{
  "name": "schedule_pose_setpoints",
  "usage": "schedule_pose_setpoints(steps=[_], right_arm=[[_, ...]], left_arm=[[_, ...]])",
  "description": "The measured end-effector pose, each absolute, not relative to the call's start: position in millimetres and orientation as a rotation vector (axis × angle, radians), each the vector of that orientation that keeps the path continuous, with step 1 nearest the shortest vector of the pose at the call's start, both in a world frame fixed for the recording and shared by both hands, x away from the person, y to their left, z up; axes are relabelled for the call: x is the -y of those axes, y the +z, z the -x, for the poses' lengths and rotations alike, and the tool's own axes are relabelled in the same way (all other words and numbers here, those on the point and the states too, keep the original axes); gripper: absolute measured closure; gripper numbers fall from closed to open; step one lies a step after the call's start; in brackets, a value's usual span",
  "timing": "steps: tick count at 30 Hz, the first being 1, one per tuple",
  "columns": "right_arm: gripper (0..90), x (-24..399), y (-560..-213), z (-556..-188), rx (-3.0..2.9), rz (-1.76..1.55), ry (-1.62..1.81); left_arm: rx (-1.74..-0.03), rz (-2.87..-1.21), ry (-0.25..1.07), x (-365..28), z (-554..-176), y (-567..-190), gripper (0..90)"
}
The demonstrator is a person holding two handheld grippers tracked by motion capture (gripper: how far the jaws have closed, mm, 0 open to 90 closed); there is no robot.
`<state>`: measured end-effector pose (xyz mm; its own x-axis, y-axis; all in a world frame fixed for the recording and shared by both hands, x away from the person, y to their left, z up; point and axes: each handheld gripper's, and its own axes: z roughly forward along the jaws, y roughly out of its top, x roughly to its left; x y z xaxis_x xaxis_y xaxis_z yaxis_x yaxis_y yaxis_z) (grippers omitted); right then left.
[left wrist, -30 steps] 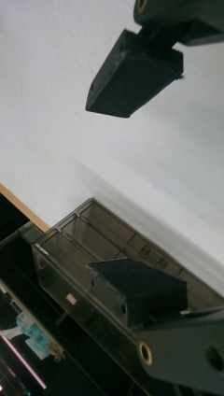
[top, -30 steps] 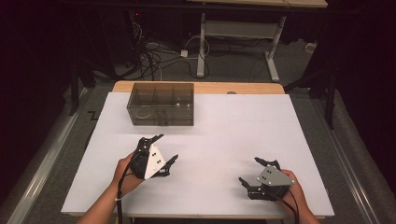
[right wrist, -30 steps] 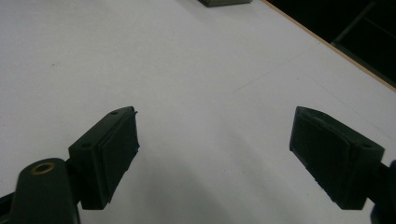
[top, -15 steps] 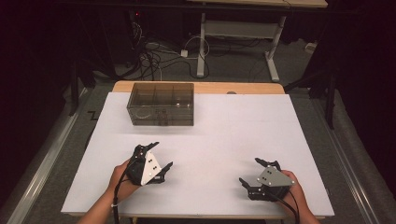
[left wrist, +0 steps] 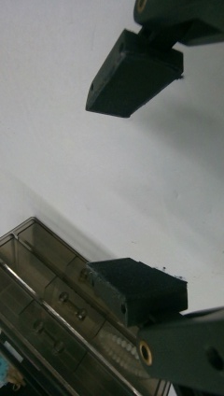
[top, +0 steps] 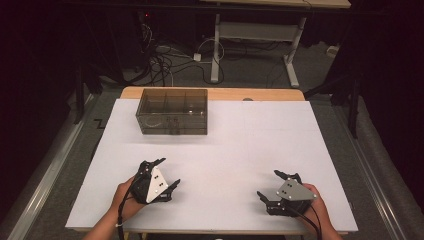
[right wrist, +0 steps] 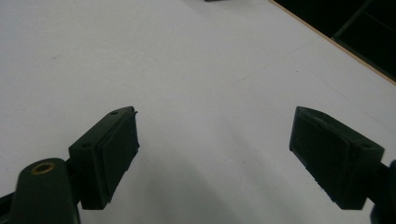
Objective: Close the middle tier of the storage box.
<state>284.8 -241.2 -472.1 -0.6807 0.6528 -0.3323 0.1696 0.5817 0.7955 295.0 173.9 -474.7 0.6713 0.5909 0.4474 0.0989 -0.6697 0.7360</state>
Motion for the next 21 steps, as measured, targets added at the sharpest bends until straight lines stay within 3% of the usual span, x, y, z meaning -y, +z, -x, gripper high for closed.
schedule_pose_setpoints(steps=[21], right_arm=[[16.4, 244, -474, -284, -2.197, -0.659, 1.006]], left_arm=[[-0.595, -2.196, 0.861, -197, -278, -490, 19.6]])
